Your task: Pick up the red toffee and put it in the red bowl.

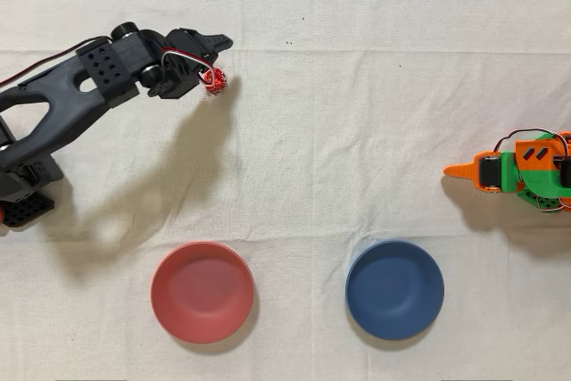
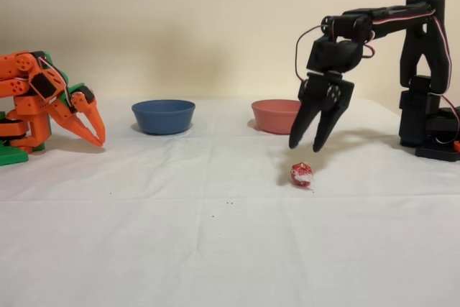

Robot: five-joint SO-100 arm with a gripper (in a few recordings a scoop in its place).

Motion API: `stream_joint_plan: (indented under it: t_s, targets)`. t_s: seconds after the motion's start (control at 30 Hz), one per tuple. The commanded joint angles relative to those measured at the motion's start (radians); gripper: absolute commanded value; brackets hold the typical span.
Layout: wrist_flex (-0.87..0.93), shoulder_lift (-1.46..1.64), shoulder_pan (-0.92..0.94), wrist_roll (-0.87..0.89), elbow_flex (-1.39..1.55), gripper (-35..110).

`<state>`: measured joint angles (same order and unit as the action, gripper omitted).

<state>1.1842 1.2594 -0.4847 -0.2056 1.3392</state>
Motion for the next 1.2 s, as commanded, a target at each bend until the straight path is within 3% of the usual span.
stream_joint_plan:
  t_s: [0.0,1.17]
  targets:
    - [-0.023,0.017,-0.002,-0.005,-0.008,33]
    - [-0.147,0.061,0.08,0.002,0.193,33]
